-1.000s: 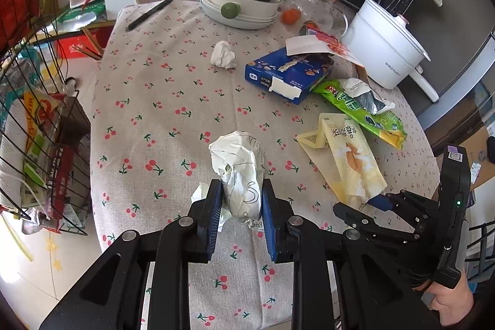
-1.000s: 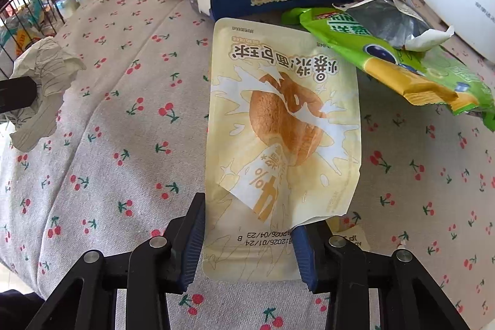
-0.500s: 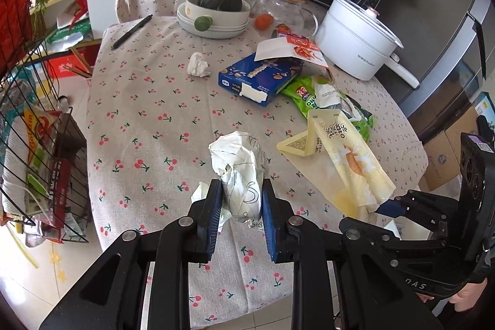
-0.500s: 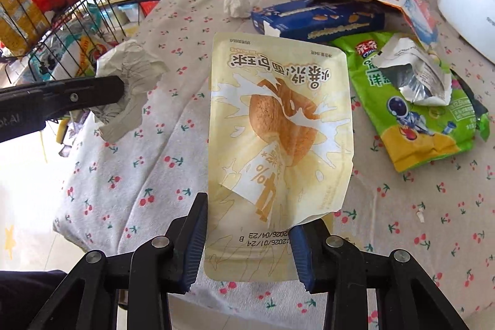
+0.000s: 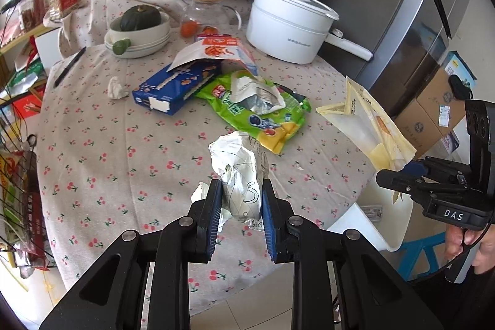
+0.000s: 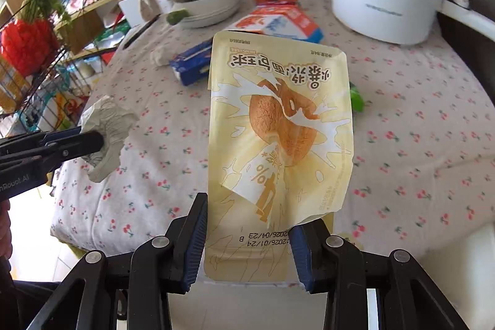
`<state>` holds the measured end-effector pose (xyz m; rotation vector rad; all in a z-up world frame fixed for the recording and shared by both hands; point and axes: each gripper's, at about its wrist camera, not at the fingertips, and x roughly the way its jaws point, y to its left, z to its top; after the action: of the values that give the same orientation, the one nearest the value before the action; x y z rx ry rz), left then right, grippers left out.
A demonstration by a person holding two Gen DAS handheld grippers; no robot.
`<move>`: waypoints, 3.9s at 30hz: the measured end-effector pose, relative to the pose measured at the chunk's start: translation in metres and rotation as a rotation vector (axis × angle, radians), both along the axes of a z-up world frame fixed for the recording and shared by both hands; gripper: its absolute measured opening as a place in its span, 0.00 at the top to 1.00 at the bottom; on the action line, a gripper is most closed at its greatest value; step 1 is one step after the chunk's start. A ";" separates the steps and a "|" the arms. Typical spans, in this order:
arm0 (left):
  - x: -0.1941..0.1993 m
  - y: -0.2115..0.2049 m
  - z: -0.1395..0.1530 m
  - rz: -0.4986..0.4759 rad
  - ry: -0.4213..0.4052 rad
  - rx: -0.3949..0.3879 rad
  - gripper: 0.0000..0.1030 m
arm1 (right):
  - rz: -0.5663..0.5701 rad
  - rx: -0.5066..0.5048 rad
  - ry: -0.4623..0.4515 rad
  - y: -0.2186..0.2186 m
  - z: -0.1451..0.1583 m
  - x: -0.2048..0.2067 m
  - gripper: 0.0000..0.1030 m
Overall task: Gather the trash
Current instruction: 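Carry the cream pouch toward the white bin with the right gripper while the left gripper holds the tissue, then open the left gripper to drop the tissue while the right gripper releases the cream pouch into the bin, then move both grippers back over the table toward the green snack bag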
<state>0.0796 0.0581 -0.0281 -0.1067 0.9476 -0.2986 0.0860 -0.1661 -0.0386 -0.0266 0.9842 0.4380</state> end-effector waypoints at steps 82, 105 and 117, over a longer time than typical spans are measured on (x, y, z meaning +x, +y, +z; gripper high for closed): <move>-0.013 -0.075 -0.026 -0.111 0.008 0.155 0.03 | -0.340 -0.091 0.205 -0.153 -0.045 -0.018 0.21; 0.022 0.057 -0.031 0.128 -0.007 0.298 0.00 | -0.164 -0.149 0.014 0.002 -0.025 0.069 0.19; 0.051 0.072 -0.037 0.211 -0.066 0.265 0.00 | -0.152 -0.118 -0.026 0.063 -0.060 0.166 0.23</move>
<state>0.1308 0.1299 -0.0655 0.0457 0.8940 0.0192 0.2517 -0.1032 -0.0981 -0.0636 0.9781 0.2392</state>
